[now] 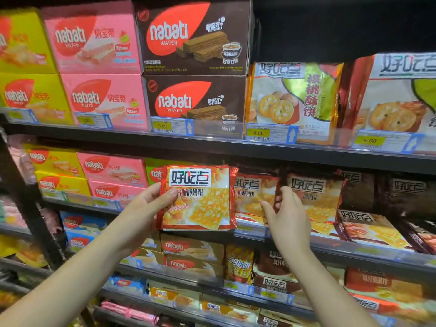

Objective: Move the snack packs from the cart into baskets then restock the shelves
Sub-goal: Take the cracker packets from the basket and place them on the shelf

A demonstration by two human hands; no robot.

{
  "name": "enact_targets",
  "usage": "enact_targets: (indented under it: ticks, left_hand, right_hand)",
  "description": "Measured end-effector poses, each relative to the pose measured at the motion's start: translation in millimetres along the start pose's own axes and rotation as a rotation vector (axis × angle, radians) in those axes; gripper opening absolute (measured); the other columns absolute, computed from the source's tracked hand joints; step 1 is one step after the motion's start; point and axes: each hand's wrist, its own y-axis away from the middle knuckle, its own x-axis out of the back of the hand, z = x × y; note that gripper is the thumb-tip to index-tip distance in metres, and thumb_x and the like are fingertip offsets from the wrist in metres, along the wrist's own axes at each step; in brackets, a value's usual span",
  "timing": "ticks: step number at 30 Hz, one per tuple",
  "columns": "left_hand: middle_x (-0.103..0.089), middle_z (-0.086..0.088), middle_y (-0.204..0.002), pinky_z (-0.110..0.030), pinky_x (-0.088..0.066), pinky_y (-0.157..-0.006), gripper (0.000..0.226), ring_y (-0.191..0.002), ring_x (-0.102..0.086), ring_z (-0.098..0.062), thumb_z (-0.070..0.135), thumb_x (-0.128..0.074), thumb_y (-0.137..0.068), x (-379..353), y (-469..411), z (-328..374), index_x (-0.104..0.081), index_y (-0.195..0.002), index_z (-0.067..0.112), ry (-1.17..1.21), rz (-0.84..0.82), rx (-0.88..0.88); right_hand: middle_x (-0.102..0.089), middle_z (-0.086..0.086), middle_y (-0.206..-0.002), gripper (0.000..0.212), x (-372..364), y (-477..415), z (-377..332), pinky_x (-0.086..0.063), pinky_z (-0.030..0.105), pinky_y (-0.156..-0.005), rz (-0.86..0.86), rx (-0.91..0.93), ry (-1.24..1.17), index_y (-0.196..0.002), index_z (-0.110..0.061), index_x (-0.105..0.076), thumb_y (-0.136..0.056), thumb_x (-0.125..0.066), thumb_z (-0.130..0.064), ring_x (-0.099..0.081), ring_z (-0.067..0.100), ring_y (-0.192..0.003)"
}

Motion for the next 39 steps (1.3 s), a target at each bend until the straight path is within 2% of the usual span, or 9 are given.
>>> enact_targets:
  ticks: [6, 11, 17, 20, 23, 26, 31, 36, 39]
  left_hand:
    - [-0.076, -0.004, -0.119, -0.041, -0.060, -0.081, 0.040, -0.105, -0.075, -0.025, 0.034, -0.063, -0.094, -3.6, 1.9, -0.7, -0.062, -0.132, 0.022, 0.006, -0.033, 0.022]
    - [-0.077, -0.002, -0.117, -0.041, -0.060, -0.083, 0.038, -0.104, -0.076, -0.022, 0.034, -0.063, -0.095, -9.1, 2.2, -0.8, -0.062, -0.132, 0.023, 0.005, -0.058, 0.020]
    - [-0.075, -0.003, -0.121, -0.047, -0.055, -0.098, 0.043, -0.109, -0.074, -0.023, 0.034, -0.066, -0.092, -22.2, -4.9, -4.0, -0.061, -0.133, 0.023, 0.012, -0.084, 0.015]
    - [-0.075, -0.002, -0.123, -0.048, -0.052, -0.102, 0.045, -0.112, -0.073, -0.023, 0.034, -0.066, -0.091, -38.4, -10.4, -6.8, -0.060, -0.134, 0.023, 0.034, -0.123, 0.013]
    - [-0.076, -0.001, -0.121, -0.043, -0.055, -0.097, 0.039, -0.110, -0.073, -0.022, 0.031, -0.065, -0.095, -67.8, -17.6, -11.0, -0.061, -0.132, 0.024, 0.057, -0.172, 0.017]
    - [-0.077, 0.000, -0.118, -0.035, -0.060, -0.086, 0.032, -0.106, -0.075, -0.019, 0.028, -0.064, -0.097, -107.5, -25.3, -17.9, -0.063, -0.129, 0.024, 0.066, -0.222, 0.020]
    - [-0.078, 0.001, -0.115, -0.034, -0.061, -0.084, 0.028, -0.105, -0.075, -0.019, 0.028, -0.065, -0.098, -164.7, -32.5, -27.3, -0.067, -0.126, 0.025, 0.043, -0.292, -0.002]
    - [-0.076, 0.016, -0.109, -0.025, -0.061, -0.081, 0.025, -0.102, -0.072, -0.003, 0.040, -0.069, -0.095, -194.6, -47.5, -33.6, -0.070, -0.120, 0.037, -0.372, -0.139, -0.277]
    - [-0.069, 0.017, -0.110, -0.010, -0.054, -0.074, 0.034, -0.096, -0.066, 0.006, 0.028, -0.070, -0.097, -204.7, -54.3, -33.3, -0.054, -0.127, 0.030, -0.389, -0.065, -0.298]
  right_hand:
    - [-0.066, -0.008, -0.094, 0.034, -1.0, 0.9, 2.5, -0.036, 0.018, -0.050, -0.024, -0.001, -0.063, -0.120, -0.024, -0.047, -0.095, -0.068, -0.032, -0.063, 0.012, -0.077]
    - [-0.065, -0.006, -0.098, 0.036, 3.7, -1.5, 8.7, -0.054, 0.027, -0.062, -0.069, 0.036, -0.066, -0.131, -0.021, -0.050, -0.098, -0.063, -0.030, -0.065, 0.014, -0.084]
    - [-0.056, -0.006, -0.102, 0.040, 16.7, -2.0, 12.1, -0.044, 0.020, -0.070, -0.111, 0.068, -0.005, -0.138, -0.018, -0.053, -0.099, -0.062, -0.027, -0.057, 0.010, -0.086]
    - [-0.061, -0.010, -0.103, 0.035, 38.7, 6.5, 19.6, -0.047, 0.018, -0.076, -0.085, -0.010, -0.183, -0.136, -0.020, -0.058, -0.102, -0.056, -0.029, -0.058, 0.003, -0.088]
    - [-0.067, -0.018, -0.103, 0.026, 69.1, 19.1, 32.0, -0.050, 0.018, -0.081, -0.109, -0.110, -0.456, -0.119, -0.029, -0.066, -0.102, -0.052, -0.042, -0.062, 0.000, -0.099]
    - [-0.067, -0.020, -0.112, 0.031, 93.9, 28.2, 43.4, -0.050, 0.015, -0.078, -0.226, -0.105, -0.572, -0.122, -0.039, -0.063, -0.097, -0.054, -0.054, -0.063, -0.003, -0.104]
    - [-0.068, -0.013, -0.107, 0.035, 115.4, 25.6, 67.0, -0.056, 0.016, -0.073, -0.182, -0.141, -0.574, -0.126, -0.035, -0.060, -0.093, -0.071, -0.038, -0.068, 0.000, -0.096]
    - [-0.068, -0.009, -0.110, 0.040, 124.5, 13.9, 85.1, -0.060, 0.019, -0.075, -0.063, -0.179, -0.587, -0.130, -0.029, -0.061, -0.093, -0.073, -0.026, -0.069, 0.002, -0.096]
    - [-0.068, -0.015, -0.109, 0.037, 121.3, 2.5, 90.5, -0.062, 0.025, -0.078, -0.003, -0.183, -0.523, -0.126, -0.032, -0.059, -0.092, -0.073, -0.028, -0.068, 0.002, -0.096]
